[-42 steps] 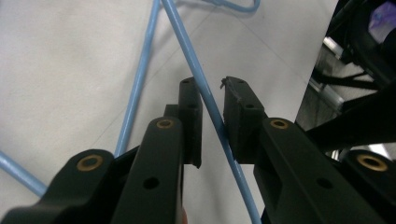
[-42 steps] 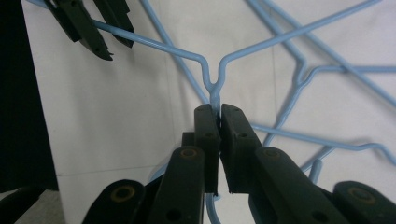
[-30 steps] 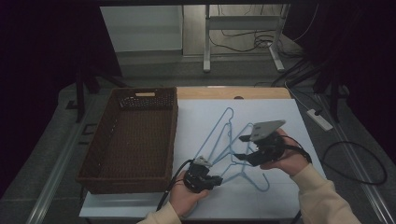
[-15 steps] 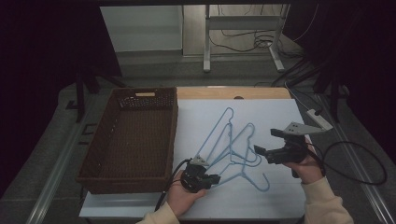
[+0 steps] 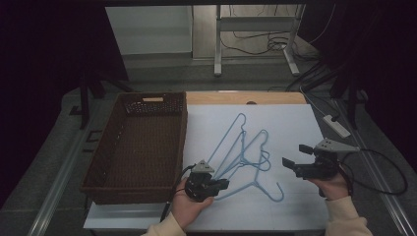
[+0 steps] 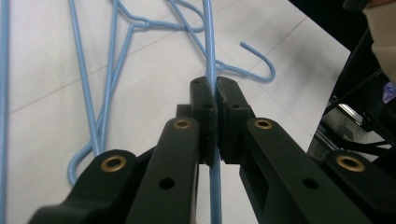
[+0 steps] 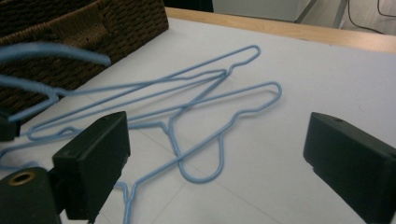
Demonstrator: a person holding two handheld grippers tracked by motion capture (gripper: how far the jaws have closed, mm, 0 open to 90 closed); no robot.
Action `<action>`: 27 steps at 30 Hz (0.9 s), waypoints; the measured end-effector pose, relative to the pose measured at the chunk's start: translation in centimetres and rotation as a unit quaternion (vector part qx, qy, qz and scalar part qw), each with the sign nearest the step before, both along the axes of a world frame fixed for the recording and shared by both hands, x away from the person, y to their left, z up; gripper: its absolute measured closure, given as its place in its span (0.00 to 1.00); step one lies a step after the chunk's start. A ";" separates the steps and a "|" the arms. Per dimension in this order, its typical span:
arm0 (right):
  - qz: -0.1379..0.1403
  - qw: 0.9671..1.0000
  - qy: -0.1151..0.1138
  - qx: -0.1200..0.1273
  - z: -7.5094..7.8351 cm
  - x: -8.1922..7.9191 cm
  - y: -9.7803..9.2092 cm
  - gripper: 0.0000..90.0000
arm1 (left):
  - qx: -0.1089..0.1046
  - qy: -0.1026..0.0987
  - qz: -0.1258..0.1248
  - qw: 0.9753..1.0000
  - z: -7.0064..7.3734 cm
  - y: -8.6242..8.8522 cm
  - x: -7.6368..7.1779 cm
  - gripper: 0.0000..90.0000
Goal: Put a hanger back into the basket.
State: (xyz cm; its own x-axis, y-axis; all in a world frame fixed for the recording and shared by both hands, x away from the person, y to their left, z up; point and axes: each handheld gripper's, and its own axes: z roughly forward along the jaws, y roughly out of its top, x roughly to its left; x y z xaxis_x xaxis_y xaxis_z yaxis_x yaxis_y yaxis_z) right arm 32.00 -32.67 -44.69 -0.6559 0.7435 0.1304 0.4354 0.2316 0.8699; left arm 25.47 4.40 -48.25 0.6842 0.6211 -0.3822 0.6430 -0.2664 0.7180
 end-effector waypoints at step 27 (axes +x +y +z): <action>0.026 0.999 -0.002 -0.025 -3.5 -1.5 0.5 0.16 | -0.069 -0.085 0.009 0.994 9.8 6.4 -1.0 0.97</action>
